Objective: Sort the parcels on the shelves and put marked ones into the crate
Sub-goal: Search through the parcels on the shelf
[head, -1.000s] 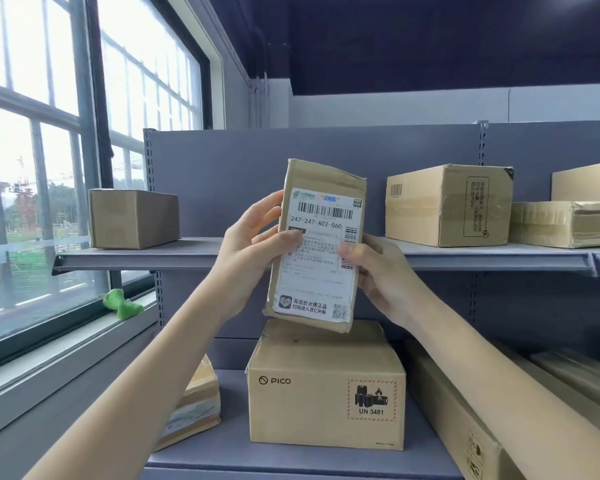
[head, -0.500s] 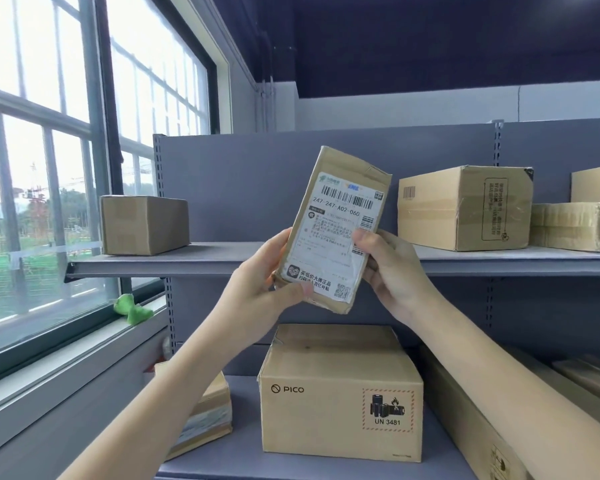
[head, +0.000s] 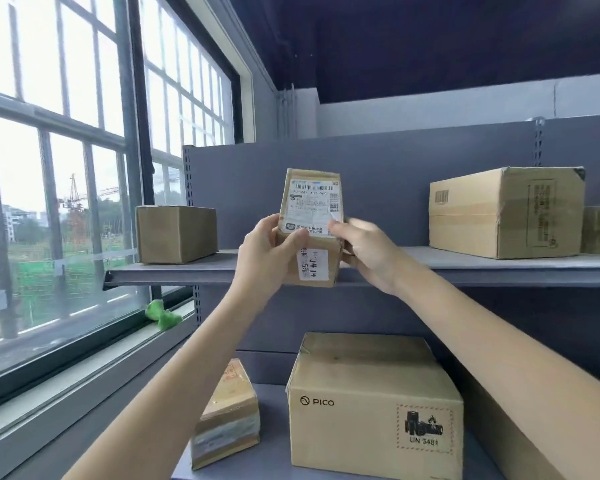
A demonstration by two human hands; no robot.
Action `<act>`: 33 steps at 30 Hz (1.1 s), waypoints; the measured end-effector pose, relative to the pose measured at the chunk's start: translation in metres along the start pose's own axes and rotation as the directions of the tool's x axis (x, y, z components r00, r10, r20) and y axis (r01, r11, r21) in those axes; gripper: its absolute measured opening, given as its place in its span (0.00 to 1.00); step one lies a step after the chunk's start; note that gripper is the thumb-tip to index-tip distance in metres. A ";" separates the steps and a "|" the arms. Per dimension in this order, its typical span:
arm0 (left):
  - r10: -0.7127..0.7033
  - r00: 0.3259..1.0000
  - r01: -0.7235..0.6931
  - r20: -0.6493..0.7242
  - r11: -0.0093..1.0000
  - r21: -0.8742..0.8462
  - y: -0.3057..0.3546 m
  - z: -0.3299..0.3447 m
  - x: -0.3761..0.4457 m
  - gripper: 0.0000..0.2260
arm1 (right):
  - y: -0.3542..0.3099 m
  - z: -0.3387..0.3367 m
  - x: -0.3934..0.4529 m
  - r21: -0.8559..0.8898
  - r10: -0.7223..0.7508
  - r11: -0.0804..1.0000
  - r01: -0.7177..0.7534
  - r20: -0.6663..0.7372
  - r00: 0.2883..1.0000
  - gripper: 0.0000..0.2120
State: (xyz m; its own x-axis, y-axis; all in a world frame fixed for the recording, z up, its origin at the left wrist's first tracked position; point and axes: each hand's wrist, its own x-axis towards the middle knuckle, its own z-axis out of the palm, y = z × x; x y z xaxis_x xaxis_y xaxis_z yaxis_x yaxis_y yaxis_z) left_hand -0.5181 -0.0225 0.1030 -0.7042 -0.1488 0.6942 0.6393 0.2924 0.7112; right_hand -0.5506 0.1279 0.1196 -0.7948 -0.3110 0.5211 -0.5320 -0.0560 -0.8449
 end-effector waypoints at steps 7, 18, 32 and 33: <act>-0.210 0.978 0.210 0.006 0.973 -0.095 -0.018 -0.005 0.036 0.12 | 0.011 0.012 0.034 -0.114 0.045 0.992 -0.058 -0.115 0.992 0.17; -0.340 0.939 0.342 -0.055 0.940 0.020 -0.026 -0.025 0.105 0.08 | 0.030 -0.004 0.066 -0.255 0.072 0.959 -0.124 -0.202 0.977 0.16; -0.220 0.894 0.200 0.391 0.975 0.093 -0.028 -0.039 0.110 0.38 | 0.022 -0.045 0.096 -0.334 -0.024 0.933 -0.130 -0.419 0.908 0.17; -0.200 0.883 0.188 0.425 0.980 0.071 -0.029 -0.042 0.109 0.41 | 0.022 -0.048 0.097 -0.294 0.001 0.947 -0.130 -0.402 0.916 0.19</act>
State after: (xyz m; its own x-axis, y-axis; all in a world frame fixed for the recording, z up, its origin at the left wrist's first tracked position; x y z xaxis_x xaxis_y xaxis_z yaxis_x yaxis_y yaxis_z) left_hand -0.6007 -0.0873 0.1625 -0.8808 0.2112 0.4238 0.4722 0.3252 0.8193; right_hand -0.6531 0.1420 0.1571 -0.8456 0.0967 0.5250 -0.4863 0.2663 -0.8322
